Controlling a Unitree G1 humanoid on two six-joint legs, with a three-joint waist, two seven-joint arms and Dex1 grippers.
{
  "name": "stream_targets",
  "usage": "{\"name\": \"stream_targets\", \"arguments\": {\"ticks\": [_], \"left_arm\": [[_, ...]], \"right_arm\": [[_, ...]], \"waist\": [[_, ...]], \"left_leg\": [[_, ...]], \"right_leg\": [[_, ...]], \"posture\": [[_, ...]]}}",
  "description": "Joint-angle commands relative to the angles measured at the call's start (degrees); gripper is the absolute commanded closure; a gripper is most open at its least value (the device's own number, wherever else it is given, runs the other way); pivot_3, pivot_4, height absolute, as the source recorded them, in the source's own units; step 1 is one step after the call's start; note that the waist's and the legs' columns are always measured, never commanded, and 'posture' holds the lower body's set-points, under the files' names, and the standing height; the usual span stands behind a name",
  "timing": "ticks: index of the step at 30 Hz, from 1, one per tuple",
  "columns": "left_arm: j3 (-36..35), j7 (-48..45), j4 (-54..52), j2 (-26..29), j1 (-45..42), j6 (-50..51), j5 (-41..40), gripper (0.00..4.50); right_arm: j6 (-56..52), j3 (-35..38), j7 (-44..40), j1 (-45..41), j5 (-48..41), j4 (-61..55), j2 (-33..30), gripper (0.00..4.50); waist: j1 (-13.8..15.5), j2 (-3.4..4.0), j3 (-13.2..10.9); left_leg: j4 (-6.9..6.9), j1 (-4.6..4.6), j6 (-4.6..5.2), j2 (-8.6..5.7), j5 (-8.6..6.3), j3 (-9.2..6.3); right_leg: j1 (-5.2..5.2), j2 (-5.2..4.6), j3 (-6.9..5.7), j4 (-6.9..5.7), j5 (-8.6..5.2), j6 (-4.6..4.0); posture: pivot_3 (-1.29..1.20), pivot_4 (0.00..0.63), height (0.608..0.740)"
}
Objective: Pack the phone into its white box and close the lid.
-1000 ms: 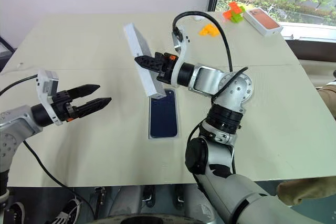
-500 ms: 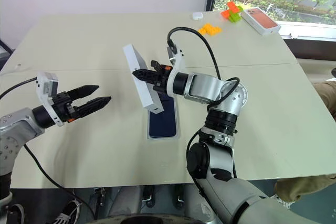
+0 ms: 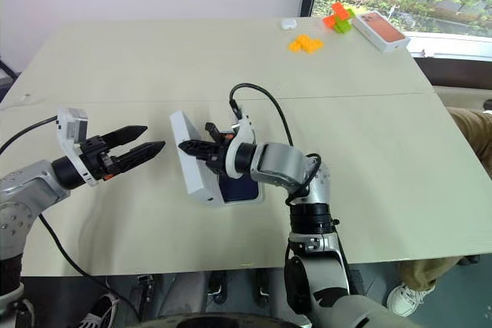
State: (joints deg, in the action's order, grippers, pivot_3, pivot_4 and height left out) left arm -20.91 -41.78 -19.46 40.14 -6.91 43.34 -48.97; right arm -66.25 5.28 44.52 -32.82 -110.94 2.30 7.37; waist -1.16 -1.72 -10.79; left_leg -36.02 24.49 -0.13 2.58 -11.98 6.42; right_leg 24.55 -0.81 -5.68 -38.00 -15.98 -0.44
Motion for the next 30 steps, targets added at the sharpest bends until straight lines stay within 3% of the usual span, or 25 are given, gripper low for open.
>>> {"name": "stream_targets", "arguments": {"ticks": [1,11,14,21,23,26,30], "left_arm": [[-0.4,0.2,-1.8,0.1,0.1,-1.0,0.0,0.0],[2.2,-0.6,-3.5,-0.9,2.9,-1.2,0.4,0.0],[3.5,-0.4,-3.0,-1.5,2.9,-2.0,1.5,0.9],[8.2,0.8,-1.1,-5.8,1.7,-4.8,5.2,4.27],[9.4,1.0,-0.4,-7.1,1.0,-5.2,5.8,4.45],[11.1,1.7,0.3,-8.5,0.2,-6.5,7.7,4.5],[12.5,2.3,0.9,-10.0,0.0,-7.0,9.2,4.5]], "right_arm": [[2.4,-1.7,-1.4,0.3,-2.1,-2.4,0.2,4.45],[8.4,-3.0,-0.6,1.3,-2.1,-2.2,-3.5,4.45],[9.4,-3.8,-0.8,2.2,-2.1,-2.6,-4.4,4.5],[9.7,-6.0,-5.7,2.3,0.9,-4.7,-8.2,4.5],[9.8,-6.6,-7.9,2.0,1.5,-5.1,-9.0,4.5],[10.1,-7.7,-9.0,2.2,1.9,-5.2,-10.1,3.57],[10.6,-8.7,-9.2,2.4,1.8,-5.4,-11.0,1.54]], "waist": [[0.1,0.01,0.0],[0.2,0.01,0.0],[0.3,0.01,0.0],[0.5,0.02,0.0],[0.5,0.02,0.0],[0.4,0.02,0.0],[0.3,0.02,0.0]], "left_leg": [[0.03,0.0,0.0,0.01,0.0,0.0],[0.02,0.02,0.0,0.0,0.0,-0.01],[0.02,0.01,0.0,0.0,0.0,-0.01],[0.01,0.02,0.0,-0.01,0.0,-0.01],[-0.01,0.03,0.0,-0.02,0.0,-0.01],[0.0,0.02,0.0,-0.01,0.0,-0.01],[0.02,0.03,0.0,0.0,0.0,-0.01]], "right_leg": [[0.01,0.01,0.0,0.01,0.0,0.0],[0.02,0.0,0.0,0.02,0.0,0.0],[0.02,0.0,0.0,0.02,0.0,0.0],[0.0,-0.01,0.0,0.04,0.0,0.0],[-0.01,-0.01,0.0,0.04,0.0,0.0],[-0.01,-0.01,0.0,0.04,0.0,0.0],[0.01,0.01,0.0,0.04,0.0,0.0]], "posture": [[0.0,0.15,0.737],[0.0,0.15,0.737],[0.0,0.15,0.737],[0.0,0.15,0.737],[0.0,0.15,0.737],[0.0,0.15,0.737],[0.0,0.15,0.737]]}}
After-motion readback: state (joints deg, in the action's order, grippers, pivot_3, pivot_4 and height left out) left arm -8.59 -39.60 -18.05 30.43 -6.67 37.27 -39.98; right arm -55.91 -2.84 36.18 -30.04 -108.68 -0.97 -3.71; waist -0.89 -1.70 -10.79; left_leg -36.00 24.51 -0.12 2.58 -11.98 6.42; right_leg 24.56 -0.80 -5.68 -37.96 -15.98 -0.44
